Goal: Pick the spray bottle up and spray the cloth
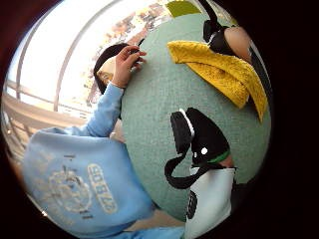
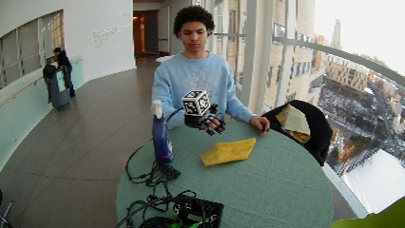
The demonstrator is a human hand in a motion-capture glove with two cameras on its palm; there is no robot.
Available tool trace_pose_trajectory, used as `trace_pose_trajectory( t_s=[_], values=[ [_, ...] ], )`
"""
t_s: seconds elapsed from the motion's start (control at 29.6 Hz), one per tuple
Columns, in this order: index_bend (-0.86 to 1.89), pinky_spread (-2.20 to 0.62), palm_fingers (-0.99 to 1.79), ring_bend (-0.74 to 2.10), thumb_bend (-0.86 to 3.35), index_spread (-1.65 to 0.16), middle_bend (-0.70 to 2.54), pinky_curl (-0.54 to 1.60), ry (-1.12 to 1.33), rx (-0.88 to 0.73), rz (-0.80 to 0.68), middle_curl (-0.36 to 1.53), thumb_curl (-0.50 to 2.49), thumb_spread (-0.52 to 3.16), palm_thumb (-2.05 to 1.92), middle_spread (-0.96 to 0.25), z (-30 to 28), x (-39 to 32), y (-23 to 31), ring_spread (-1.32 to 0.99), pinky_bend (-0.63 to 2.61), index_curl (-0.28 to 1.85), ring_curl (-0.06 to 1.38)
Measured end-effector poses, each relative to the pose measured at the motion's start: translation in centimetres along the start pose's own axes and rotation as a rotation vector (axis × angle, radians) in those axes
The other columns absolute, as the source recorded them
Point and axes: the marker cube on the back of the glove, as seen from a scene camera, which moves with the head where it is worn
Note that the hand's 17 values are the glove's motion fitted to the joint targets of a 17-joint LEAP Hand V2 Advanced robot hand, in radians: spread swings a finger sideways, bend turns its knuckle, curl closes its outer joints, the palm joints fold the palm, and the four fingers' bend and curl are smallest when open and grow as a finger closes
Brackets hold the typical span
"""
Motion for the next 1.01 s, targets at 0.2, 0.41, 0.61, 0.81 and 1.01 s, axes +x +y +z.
trace_pose_trajectory(
  t_s=[0.2,0.41,0.61,0.81,1.01],
  values=[
    [0.19,0.23,0.76,0.19,0.14,-0.33,0.18,0.27,0.004,0.052,0.056,0.32,0.28,1.14,0.65,-0.09,-1.9,-0.4,3.5,-0.02,0.18,0.35,0.26],
    [0.18,0.22,0.76,0.19,0.11,-0.33,0.19,0.28,-0.031,0.112,0.174,0.33,0.29,1.15,0.67,-0.09,-3.7,0.3,9.1,-0.02,0.18,0.36,0.27],
    [0.18,0.22,0.77,0.2,0.08,-0.33,0.18,0.29,-0.122,0.111,0.247,0.34,0.31,1.16,0.68,-0.08,-4.6,2.2,12.0,-0.02,0.18,0.37,0.28],
    [0.17,0.21,0.76,0.2,0.06,-0.33,0.18,0.29,-0.242,0.189,0.24,0.35,0.32,1.17,0.7,-0.08,-4.8,5.3,16.5,-0.02,0.19,0.37,0.29],
    [0.11,0.21,0.73,0.22,0.01,-0.33,0.19,0.31,-0.414,0.32,0.437,0.35,0.31,1.17,0.68,-0.08,-5.2,6.8,20.4,-0.02,0.21,0.35,0.31]
  ],
)
